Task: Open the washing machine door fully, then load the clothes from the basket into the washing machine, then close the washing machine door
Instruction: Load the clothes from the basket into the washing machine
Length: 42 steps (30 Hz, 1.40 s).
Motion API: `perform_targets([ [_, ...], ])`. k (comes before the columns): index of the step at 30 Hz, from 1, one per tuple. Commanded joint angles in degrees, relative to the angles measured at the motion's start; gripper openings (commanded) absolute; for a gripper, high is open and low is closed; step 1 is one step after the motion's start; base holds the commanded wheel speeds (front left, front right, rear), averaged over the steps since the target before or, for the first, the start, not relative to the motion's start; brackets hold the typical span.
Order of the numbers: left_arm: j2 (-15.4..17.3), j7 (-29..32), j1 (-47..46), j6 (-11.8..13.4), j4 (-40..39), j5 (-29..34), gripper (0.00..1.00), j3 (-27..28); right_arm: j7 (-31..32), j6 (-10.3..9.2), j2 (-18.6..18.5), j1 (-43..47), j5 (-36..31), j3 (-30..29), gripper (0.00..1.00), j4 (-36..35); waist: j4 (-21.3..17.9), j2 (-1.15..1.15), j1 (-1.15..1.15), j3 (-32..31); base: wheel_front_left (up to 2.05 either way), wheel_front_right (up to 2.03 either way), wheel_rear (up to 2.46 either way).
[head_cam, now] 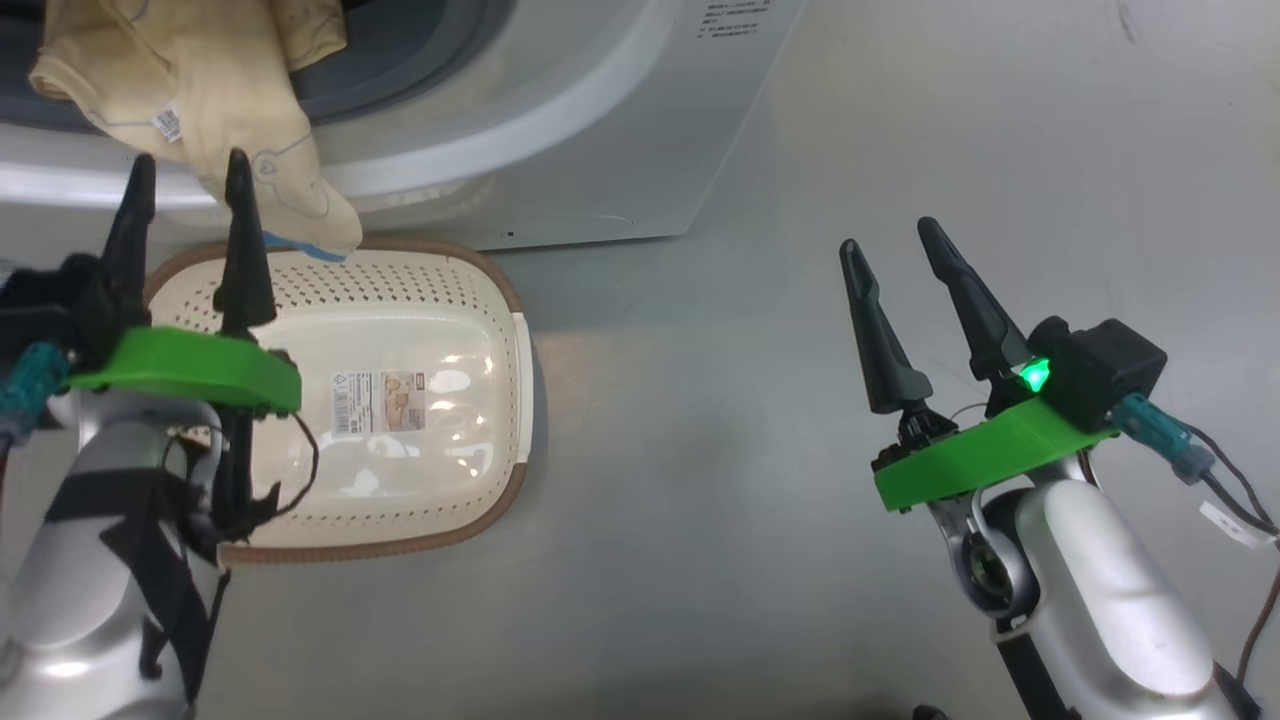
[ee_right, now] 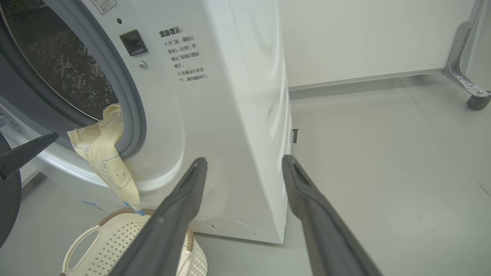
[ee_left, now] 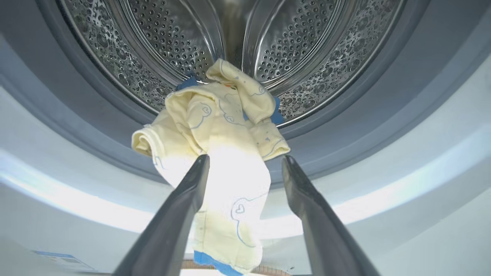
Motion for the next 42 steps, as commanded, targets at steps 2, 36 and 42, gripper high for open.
perform_targets([
  [2,2.5,-0.6,3.9,0.8,-4.9,-0.4,1.00,2.5,-0.4,0.26,0.0,0.7,-0.6,0.8,1.00,-1.8,0.4,0.00,0.00,-0.3,0.00,0.00,0.00],
  [36,-6.9,-0.9,31.9,-4.5,-19.8,8.5,1.00,18.7,-0.4,0.26,0.0,3.6,-0.9,-0.5,1.00,-2.0,-0.2,0.00,0.00,-2.7,0.00,0.00,0.00],
  [42,-8.0,-0.9,32.3,-5.6,-20.5,9.4,1.00,20.8,-0.4,0.26,0.0,3.7,-0.8,-0.5,1.00,-2.0,-0.6,0.00,0.00,-2.8,0.00,0.00,0.00],
])
